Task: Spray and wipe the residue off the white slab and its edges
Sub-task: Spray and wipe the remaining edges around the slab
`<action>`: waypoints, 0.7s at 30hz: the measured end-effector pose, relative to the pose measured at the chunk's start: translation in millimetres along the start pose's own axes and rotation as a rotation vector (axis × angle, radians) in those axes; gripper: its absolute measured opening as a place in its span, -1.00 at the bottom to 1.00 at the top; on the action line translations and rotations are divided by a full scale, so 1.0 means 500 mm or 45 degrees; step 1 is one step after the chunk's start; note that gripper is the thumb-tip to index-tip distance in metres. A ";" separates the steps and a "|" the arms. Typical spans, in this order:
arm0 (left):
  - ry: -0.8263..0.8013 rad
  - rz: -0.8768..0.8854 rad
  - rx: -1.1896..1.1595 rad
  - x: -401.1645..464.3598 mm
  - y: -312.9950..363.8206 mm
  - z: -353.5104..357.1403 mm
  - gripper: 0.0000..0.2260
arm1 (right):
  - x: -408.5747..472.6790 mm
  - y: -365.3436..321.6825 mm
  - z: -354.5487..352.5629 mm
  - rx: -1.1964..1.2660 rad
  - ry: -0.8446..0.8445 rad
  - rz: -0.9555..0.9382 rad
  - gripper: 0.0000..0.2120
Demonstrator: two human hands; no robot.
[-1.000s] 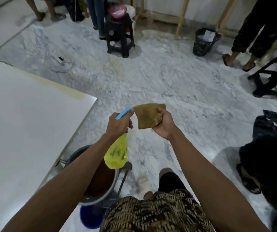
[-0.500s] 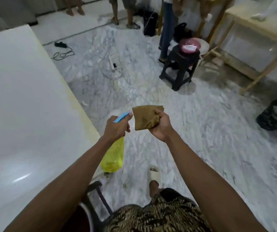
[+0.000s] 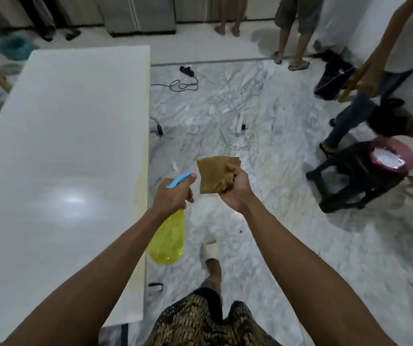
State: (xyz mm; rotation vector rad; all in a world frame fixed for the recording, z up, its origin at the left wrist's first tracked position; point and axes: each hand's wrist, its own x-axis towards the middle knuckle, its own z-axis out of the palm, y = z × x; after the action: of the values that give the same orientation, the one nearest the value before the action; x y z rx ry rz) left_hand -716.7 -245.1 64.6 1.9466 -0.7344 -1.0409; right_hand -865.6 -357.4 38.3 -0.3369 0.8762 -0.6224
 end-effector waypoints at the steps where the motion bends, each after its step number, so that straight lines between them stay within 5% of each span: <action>1: 0.026 -0.002 -0.006 0.039 0.017 -0.002 -0.46 | 0.038 -0.022 0.013 -0.017 -0.011 0.006 -0.60; 21: 0.408 -0.158 -0.125 0.802 0.355 -0.069 -0.43 | 0.791 -0.471 0.388 -0.312 -0.246 0.186 -0.58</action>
State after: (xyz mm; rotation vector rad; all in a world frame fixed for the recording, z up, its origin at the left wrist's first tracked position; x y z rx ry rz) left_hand -509.8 -633.0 66.0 2.0284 -0.3826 -0.7928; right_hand -607.1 -785.0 36.1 -0.5395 0.7836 -0.3405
